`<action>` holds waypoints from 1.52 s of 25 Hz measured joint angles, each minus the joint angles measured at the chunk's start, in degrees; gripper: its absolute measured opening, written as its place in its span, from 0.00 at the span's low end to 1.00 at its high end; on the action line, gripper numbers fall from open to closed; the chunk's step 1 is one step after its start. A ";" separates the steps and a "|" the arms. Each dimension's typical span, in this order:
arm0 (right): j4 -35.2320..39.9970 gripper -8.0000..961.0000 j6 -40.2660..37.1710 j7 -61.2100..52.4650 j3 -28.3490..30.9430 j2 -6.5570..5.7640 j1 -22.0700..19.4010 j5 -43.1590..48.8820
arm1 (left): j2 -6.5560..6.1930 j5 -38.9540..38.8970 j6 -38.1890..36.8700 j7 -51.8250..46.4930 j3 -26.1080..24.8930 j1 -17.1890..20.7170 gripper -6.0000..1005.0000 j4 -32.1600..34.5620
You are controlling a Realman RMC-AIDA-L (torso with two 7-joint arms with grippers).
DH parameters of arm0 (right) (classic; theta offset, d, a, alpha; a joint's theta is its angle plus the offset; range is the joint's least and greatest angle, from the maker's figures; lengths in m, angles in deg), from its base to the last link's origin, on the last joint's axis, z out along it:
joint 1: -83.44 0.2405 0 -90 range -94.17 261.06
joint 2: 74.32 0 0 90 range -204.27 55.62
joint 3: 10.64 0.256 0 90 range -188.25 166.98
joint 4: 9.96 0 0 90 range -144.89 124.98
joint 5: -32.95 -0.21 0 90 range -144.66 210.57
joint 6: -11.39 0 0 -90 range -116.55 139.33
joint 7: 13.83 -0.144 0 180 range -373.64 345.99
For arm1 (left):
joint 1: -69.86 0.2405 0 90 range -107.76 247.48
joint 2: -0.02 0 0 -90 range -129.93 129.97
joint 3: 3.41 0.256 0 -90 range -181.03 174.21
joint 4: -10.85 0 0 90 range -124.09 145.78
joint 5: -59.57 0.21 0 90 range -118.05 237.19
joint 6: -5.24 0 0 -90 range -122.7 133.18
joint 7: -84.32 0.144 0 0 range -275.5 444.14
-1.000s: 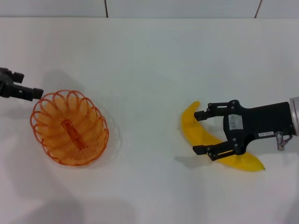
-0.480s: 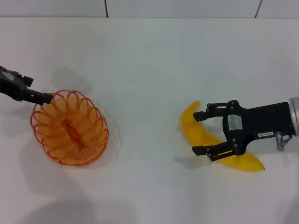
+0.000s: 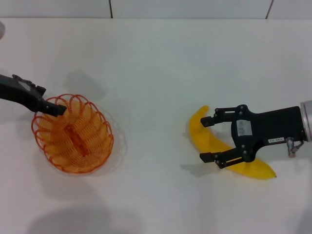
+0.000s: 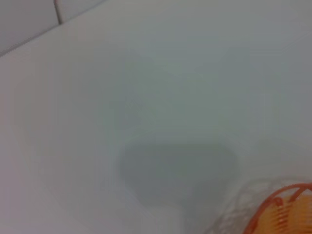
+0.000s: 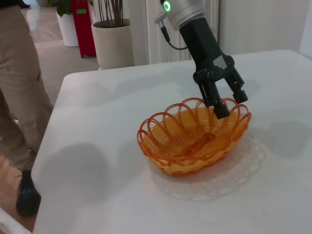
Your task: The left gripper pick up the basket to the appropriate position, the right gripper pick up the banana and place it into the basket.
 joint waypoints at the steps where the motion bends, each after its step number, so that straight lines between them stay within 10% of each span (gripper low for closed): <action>1: -0.02 0.91 0.13 0.00 -0.05 0.00 0.00 0.01 | 0.11 0.25 0.13 0.14 -0.01 -0.14 0.91 -0.18; 31: -0.75 0.91 0.76 -0.37 0.19 -0.05 0.26 0.09 | 2.08 1.23 2.89 2.32 0.09 0.00 0.80 -1.28; 38: -0.79 0.91 0.76 -0.53 0.19 -0.09 0.33 0.09 | 2.23 1.17 3.63 2.41 0.09 0.09 0.65 -1.12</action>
